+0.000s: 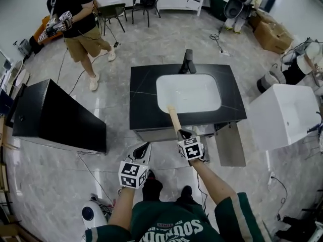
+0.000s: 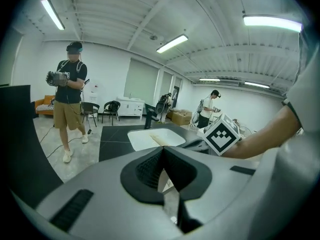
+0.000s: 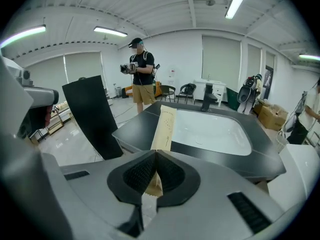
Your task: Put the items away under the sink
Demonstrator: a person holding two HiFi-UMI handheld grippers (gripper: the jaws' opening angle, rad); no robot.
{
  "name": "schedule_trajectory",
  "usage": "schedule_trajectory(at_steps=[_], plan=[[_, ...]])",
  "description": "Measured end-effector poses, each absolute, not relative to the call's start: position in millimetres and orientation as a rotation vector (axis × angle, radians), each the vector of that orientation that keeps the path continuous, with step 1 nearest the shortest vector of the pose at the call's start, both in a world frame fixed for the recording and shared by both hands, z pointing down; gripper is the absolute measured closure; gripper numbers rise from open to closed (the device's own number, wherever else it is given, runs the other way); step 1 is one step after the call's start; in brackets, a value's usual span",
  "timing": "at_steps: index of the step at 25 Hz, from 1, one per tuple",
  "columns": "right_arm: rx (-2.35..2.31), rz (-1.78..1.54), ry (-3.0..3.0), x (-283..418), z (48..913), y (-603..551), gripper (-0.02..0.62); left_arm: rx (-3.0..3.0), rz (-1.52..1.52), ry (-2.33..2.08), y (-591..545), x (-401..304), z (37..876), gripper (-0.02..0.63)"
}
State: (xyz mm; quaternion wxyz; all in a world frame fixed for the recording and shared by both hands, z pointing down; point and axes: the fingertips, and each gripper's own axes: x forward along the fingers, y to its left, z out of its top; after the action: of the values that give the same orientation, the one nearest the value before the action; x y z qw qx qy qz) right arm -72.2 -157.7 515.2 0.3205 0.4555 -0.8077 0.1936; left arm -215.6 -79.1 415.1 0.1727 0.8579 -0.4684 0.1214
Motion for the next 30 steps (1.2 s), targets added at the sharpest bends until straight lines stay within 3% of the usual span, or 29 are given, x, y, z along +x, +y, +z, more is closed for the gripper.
schedule_trajectory(at_steps=[17,30], plan=[[1.138,0.545,-2.086,133.8,534.1,12.9,0.552,2.51,0.396,-1.207,21.6,3.9,417.4,0.595],[1.098,0.638,-2.024,172.1,613.0,19.0,0.552,2.549,0.473,-1.116,1.1,62.0,478.5,0.595]])
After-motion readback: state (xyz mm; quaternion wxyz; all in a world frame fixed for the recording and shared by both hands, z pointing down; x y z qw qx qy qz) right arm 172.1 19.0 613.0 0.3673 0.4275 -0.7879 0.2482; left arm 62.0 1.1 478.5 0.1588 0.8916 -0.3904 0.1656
